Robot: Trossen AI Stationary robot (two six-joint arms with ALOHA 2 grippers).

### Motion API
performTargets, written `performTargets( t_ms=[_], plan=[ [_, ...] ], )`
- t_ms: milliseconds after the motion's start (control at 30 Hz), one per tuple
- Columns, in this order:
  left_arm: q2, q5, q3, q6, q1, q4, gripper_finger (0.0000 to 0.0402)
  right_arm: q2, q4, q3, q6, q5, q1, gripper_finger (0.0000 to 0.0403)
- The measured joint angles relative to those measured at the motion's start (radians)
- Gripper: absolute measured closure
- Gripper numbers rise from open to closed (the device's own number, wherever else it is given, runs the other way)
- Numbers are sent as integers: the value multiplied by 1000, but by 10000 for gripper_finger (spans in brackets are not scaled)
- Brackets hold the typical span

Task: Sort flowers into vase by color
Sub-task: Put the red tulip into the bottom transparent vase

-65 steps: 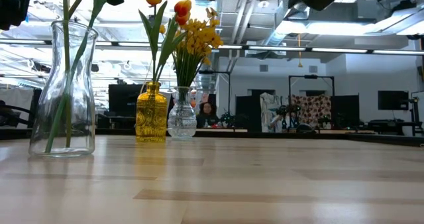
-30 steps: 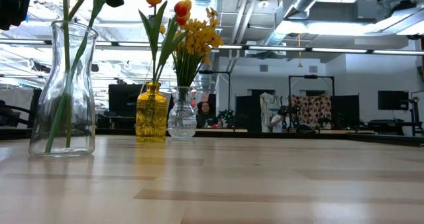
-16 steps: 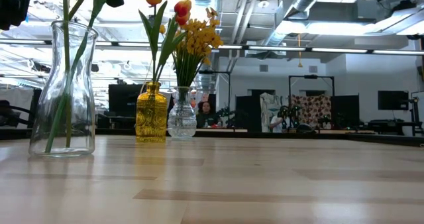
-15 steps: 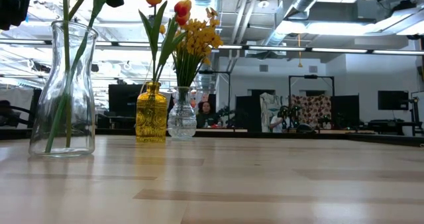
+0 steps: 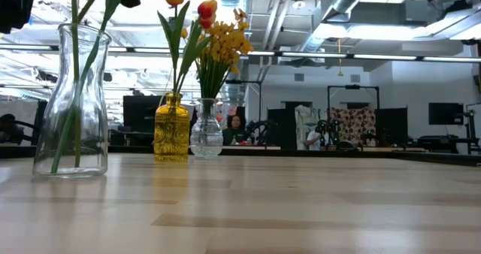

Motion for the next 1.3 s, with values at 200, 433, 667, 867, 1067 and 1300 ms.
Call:
performTargets(
  t_ms=[200,433,667,867,1067,1300],
  plan=[
    [2,0,0,13,2,-7,401,-19,-51,1,-61,120,32,237],
    [2,13,0,11,-1,-18,401,-24,34,3,-210,274,61,237],
    [2,29,0,6,1,-12,401,-23,59,3,-180,226,33,237],
    [2,31,0,7,-1,-24,401,-23,54,3,-129,107,13,237],
    [2,30,0,7,0,-25,401,-23,53,3,-129,107,14,243],
    [2,28,0,7,0,-30,401,-23,52,3,-131,98,14,300]
  ],
)
